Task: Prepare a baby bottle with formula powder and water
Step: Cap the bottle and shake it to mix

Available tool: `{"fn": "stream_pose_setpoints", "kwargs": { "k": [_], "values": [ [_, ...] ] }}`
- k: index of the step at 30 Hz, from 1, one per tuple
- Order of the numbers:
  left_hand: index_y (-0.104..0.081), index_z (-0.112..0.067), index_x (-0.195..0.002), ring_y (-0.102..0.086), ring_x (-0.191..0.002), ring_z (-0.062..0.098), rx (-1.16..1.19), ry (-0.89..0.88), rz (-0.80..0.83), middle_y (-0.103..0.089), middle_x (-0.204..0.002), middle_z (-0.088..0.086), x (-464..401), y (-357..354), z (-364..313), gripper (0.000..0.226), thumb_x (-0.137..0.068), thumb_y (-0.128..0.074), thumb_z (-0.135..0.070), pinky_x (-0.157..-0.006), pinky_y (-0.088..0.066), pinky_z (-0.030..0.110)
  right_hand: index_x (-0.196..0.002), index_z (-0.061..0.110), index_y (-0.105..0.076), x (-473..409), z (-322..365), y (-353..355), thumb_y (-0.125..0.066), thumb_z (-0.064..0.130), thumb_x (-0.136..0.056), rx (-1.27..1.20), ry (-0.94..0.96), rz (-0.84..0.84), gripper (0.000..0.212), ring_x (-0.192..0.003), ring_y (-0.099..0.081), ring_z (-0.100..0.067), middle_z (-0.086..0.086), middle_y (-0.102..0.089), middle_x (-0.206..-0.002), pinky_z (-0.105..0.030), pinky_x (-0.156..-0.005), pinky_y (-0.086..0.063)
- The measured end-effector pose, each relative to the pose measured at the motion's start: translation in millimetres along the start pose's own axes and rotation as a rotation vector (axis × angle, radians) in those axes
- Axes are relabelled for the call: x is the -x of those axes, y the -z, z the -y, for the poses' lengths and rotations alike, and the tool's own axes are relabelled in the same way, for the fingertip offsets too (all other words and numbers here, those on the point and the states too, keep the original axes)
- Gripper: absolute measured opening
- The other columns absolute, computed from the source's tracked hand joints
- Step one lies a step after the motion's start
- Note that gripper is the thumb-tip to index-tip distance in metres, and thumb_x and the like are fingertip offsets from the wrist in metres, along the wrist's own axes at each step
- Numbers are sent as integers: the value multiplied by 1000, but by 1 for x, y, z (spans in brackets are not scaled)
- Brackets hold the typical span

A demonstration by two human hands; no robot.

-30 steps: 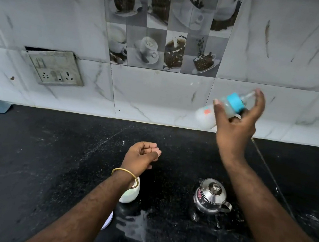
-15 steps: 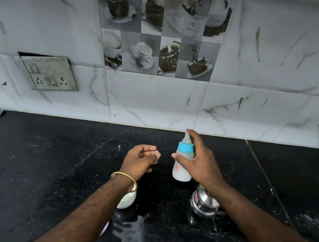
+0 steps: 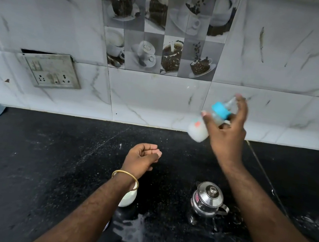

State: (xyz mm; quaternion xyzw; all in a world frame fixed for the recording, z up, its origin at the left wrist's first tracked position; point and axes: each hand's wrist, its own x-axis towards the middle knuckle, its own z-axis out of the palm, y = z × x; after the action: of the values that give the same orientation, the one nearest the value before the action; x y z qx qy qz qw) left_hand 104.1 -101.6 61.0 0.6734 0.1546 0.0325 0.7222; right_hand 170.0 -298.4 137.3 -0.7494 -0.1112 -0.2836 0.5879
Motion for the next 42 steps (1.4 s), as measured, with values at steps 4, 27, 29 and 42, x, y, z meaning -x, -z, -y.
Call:
{"fn": "stream_pose_setpoints", "kwargs": {
  "k": [4, 27, 29, 42],
  "values": [
    [-67, -15, -110, -71, -92, 18, -10, 5, 15, -75, -102, 3, 3, -6, -1, 21, -89, -70, -10, -72, -53, 30, -150, 36, -32, 40, -23, -9, -85, 32, -77, 267, -117, 447, 90, -90, -70, -11, -4, -68, -123, -31, -84, -60],
    [-68, -22, -105, -73, -102, 24, -25, 3, 7, -77, -107, 2, 7, 1, -3, 19, -89, -69, -10, -81, -56, 38, -150, 36, -28, 22, -20, -6, -79, 33, -84, 251, -12, 430, 83, -93, -67, -17, -4, -61, -122, -35, -83, -61],
    [-68, -18, -108, -72, -103, 26, -21, 1, -2, -76, -107, 4, 8, 3, -5, 20, -90, -69, -9, -82, -55, 39, -151, 27, -27, 1, -2, -2, -78, 23, -86, -2, 7, 61, 82, -94, -68, -15, -5, -57, -129, -21, -79, -59],
    [-68, -22, -104, -73, -99, 23, -11, -13, -11, -76, -110, 3, 10, 0, -5, 20, -91, -66, -7, -74, -54, 33, -155, 21, -25, 18, -8, -12, -79, 18, -85, -10, -12, -4, 89, -100, -67, -15, 9, -56, -128, -28, -84, -60]
  ]
}}
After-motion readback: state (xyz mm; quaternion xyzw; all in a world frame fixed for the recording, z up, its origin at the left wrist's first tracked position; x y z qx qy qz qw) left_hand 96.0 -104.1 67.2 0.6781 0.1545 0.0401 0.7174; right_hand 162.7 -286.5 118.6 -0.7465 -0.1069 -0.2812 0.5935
